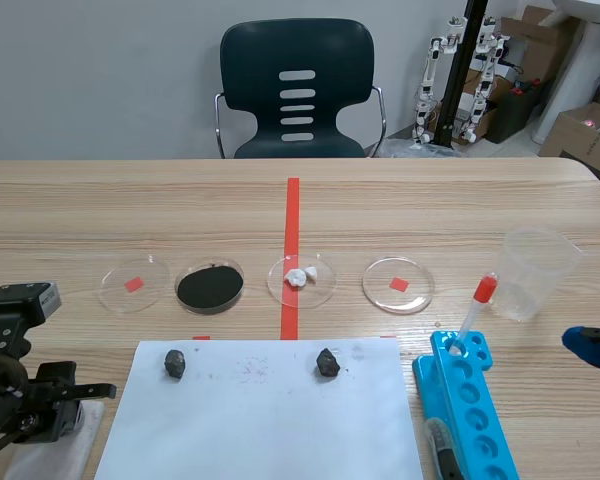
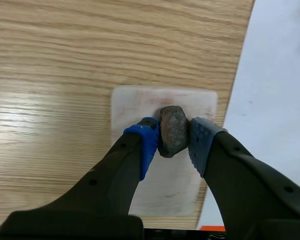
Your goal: Rub the mineral on the streak plate
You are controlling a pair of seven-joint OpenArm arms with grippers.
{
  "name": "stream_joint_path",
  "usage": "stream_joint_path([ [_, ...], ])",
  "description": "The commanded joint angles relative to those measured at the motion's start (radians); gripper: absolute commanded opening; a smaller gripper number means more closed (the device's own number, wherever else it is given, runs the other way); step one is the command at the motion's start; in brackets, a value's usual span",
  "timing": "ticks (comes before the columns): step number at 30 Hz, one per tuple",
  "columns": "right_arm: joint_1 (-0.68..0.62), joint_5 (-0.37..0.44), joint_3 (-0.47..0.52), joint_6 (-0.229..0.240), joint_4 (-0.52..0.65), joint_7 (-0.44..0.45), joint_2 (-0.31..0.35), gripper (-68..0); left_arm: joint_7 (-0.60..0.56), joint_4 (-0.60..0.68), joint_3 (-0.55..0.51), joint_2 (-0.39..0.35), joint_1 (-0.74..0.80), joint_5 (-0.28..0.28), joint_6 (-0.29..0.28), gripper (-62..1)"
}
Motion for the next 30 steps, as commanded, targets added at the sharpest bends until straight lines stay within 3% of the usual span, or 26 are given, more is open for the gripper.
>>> stream_joint_path([
  [1,0.009,0.006,0.001,-0.003,0.024,0.014,0.01,0.4,-0.003,0.015,0.001,0.002,-0.003,-0.037,-0.005,-53.9],
  [4,0.009,0.006,0.001,-0.003,0.024,0.014,0.01,0.4,-0.009,0.015,0.001,0.002,-0.006,-0.082,-0.013,-53.9],
  [7,0.009,0.006,0.001,-0.003,0.024,0.014,0.01,0.4,-0.011,0.015,0.001,0.002,-0.006,-0.084,-0.012,-53.9],
  [15,0.009,0.006,0.001,-0.003,0.024,0.014,0.01,0.4,0.035,0.015,0.001,0.002,-0.006,0.13,0.001,-53.9],
  [20,0.009,0.006,0.001,-0.003,0.024,0.014,0.01,0.4,0.039,0.015,0.001,0.002,-0.006,0.168,0.001,-53.9],
  [23,0.009,0.006,0.001,-0.003,0.024,0.014,0.01,0.4,0.035,0.015,0.001,0.003,-0.006,0.152,0.004,-53.9],
  [30,0.009,0.006,0.001,-0.003,0.024,0.014,0.01,0.4,0.022,0.015,0.001,0.003,-0.006,-0.022,-0.004,-53.9],
])
